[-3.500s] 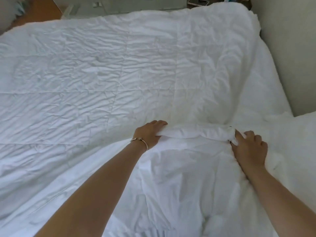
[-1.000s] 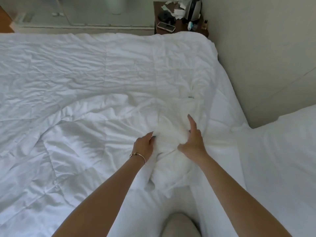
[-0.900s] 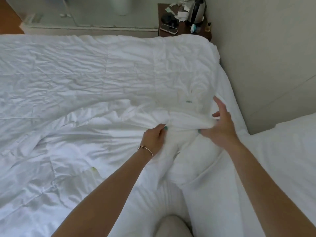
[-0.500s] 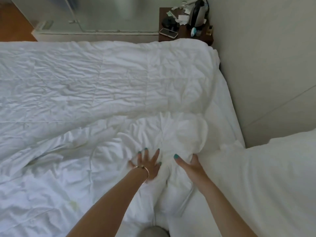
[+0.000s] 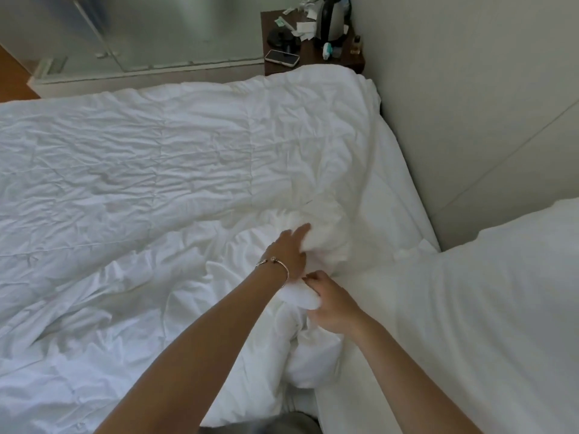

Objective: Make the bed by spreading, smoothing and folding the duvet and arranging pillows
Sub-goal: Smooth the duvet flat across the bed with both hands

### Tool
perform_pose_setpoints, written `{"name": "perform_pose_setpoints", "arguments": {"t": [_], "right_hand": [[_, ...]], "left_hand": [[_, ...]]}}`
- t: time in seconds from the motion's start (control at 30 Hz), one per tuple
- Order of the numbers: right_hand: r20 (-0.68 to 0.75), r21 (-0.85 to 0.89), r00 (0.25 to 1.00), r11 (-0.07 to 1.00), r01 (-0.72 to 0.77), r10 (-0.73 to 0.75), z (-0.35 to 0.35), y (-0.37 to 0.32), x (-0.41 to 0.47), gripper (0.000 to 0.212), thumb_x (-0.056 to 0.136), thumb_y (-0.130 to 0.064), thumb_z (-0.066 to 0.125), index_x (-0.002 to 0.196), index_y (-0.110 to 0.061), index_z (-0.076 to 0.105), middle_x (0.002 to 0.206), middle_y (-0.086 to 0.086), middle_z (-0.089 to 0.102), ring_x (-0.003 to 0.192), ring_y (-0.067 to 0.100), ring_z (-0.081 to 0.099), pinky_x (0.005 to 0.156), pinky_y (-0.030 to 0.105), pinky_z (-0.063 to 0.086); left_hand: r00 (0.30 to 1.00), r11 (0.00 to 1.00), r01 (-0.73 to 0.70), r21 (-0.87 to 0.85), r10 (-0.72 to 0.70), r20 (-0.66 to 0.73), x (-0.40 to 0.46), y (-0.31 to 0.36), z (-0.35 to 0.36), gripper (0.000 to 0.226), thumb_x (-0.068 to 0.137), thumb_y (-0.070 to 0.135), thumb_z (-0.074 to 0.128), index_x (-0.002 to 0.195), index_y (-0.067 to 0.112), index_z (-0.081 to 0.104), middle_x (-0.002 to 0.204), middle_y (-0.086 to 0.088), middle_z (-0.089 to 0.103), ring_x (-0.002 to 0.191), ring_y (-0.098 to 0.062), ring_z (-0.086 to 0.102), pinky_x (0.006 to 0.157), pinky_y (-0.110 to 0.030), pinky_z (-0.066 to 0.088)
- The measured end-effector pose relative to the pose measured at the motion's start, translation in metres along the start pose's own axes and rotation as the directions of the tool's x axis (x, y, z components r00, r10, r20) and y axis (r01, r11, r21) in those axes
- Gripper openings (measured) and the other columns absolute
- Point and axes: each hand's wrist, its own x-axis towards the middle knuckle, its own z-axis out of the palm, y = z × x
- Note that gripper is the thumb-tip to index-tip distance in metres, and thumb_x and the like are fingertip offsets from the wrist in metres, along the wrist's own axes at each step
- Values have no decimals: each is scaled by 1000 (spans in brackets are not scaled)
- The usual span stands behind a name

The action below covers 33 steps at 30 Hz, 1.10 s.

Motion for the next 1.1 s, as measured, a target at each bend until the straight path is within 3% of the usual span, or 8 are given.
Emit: {"name": "perform_pose_setpoints", "arguments": {"t": [0.13,0.33,0.47,0.7,0.83,0.9,1.0,1.1], "right_hand": [[7,547,991,829,-119,137,2,21,-22,55,77,-42,76,125,-47,49,131,-22,47,115,0,51,95,26,46],[267,303,964,948,-94,10,42,21,-34,96,71,-42,83,139,-48,16,147,-18,27,136,4,29,114,32,29],[317,-144,942,976,164,-111,79,-4,-18,105,79,-42,72,153,-37,-2,161,-11,8,142,19,26,115,40,28],[377,-339,922,914,224,-86,99,-49,1,55,93,-22,52,144,-23,31,119,9,58,101,30,59,85,40,50],[306,-142,952,990,26,19,104,-24,1,95,71,-49,71,145,-45,12,129,-3,54,115,22,55,96,39,47],[216,-276,975,961,12,50,101,0,-4,105,63,-54,77,146,-44,14,137,-6,47,125,20,46,103,37,37],[77,-550,995,835,-12,65,102,24,-4,82,76,-48,71,146,-42,29,156,-6,21,144,22,19,113,40,21],[-74,-498,975,840,-218,209,119,9,13,48,91,-48,55,137,-41,46,157,-10,17,144,23,14,111,43,24]], "left_hand": [[857,884,196,-425,-365,-365,2,-27,-19,38,99,22,39,137,25,40,115,-22,60,103,-42,58,83,-43,46],[487,550,99,-829,-753,-442,-11,-71,-79,39,100,26,39,134,9,42,123,-23,58,115,-39,53,85,-36,38],[617,574,227,-786,-710,-340,-17,-90,-84,56,97,33,46,145,11,26,136,-20,49,121,-38,50,88,-35,38],[957,875,270,-401,-291,9,-33,-97,-76,122,71,30,82,144,53,-13,157,-17,-2,131,-40,38,89,-37,43],[962,948,201,-248,-238,-129,-32,-122,-70,96,77,6,60,146,53,12,156,-15,10,125,-39,47,91,-37,47],[926,933,215,-287,-289,-244,-32,-145,-77,85,79,3,55,146,46,24,155,-12,16,128,-39,44,98,-38,42],[882,925,228,-305,-328,-337,-36,-179,-90,78,81,2,53,146,39,31,153,-12,22,130,-37,42,104,-39,38],[863,932,228,-280,-327,-386,-44,-202,-100,75,80,2,53,144,38,35,151,-12,27,128,-39,43,103,-41,39]]}}
